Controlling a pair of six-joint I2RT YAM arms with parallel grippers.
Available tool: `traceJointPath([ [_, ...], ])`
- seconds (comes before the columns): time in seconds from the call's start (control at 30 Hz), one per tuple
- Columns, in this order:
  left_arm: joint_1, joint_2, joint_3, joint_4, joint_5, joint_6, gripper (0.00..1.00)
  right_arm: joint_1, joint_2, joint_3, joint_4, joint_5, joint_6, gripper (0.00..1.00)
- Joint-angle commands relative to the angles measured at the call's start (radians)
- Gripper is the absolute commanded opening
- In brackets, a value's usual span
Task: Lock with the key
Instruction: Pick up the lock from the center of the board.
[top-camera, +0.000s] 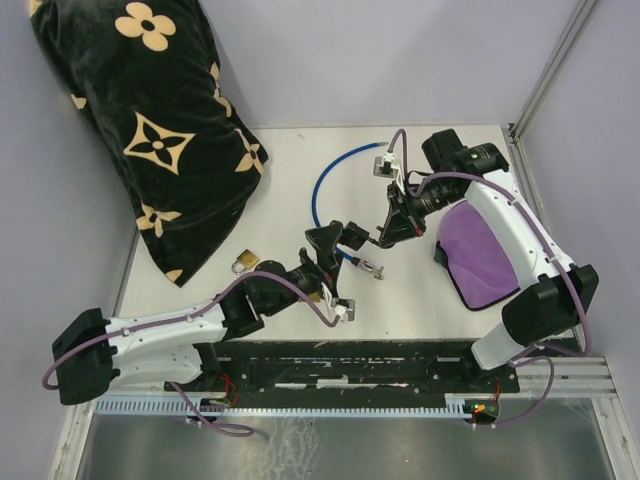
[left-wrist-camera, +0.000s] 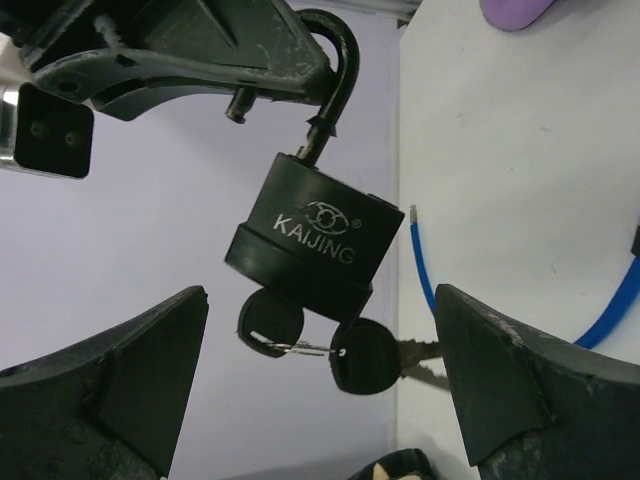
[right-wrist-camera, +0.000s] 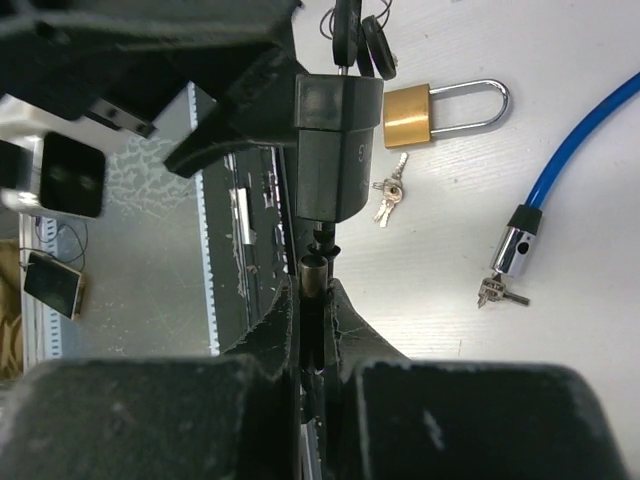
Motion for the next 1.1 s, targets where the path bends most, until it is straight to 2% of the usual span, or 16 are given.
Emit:
traceJointPath([
  [0.0, -0.005, 0.101, -0.009, 0.298, -0.087, 0.179, 1.00, 0.011, 0.027, 0.127, -0.115, -0.133, -0.047, 0.02],
  [0.33, -0.016, 0.232, 0.041, 0.482, -0.094, 0.205, 0.99, 0.041, 0.043, 0.156, -0.142, -0.124, 0.010, 0.02],
  [0.53, -0.036, 0.245, 0.045, 0.495, -0.083, 0.191, 1.00, 0.049, 0.057, 0.153, -0.122, -0.131, 0.047, 0.02],
  [0.7, -0.057, 0.226, 0.033, 0.485, -0.103, 0.124, 0.86, 0.049, 0.063, 0.133, -0.058, -0.054, 0.099, 0.02],
  [0.87, -0.067, 0.156, 0.024, 0.390, -0.104, -0.010, 0.64, 0.050, 0.053, 0.119, 0.006, 0.034, 0.136, 0.02],
  [1.07, -0.072, 0.076, 0.012, 0.306, -0.079, -0.137, 0.65, 0.051, 0.075, 0.113, 0.026, 0.097, 0.141, 0.02],
])
